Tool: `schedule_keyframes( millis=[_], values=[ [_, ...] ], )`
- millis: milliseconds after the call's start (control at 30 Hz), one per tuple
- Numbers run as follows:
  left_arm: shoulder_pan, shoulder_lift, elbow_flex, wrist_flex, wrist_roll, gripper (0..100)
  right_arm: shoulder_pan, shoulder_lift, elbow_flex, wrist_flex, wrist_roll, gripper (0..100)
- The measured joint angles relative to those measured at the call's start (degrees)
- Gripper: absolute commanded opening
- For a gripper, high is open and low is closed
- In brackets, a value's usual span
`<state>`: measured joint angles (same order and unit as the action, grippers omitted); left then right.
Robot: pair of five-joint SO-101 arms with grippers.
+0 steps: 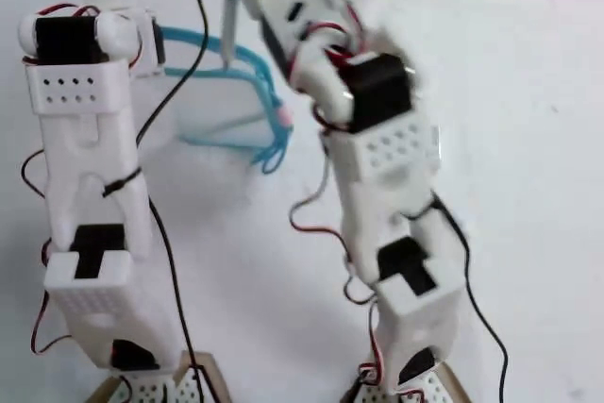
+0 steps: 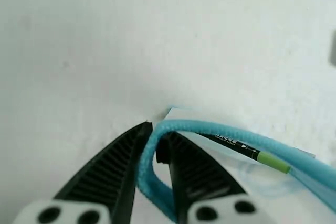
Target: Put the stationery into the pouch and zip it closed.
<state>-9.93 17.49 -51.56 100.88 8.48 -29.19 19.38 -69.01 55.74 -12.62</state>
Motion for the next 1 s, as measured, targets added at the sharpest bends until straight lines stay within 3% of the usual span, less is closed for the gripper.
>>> schedule_keyframes(
  millis=[300,633,1000],
  values=[
    [0.0,0.0,0.0,0.0,0.0,2,-0.3,6.9,0.0,-8.2,7.8,1.8],
    [0.4,0.0,-0.1,0.0,0.0,2,-1.0,9.9,0.0,-8.6,13.4,1.8],
    [0.4,0.0,-0.1,0.0,0.0,2,-3.0,9.0,-0.1,4.7,18.2,1.8]
  ],
)
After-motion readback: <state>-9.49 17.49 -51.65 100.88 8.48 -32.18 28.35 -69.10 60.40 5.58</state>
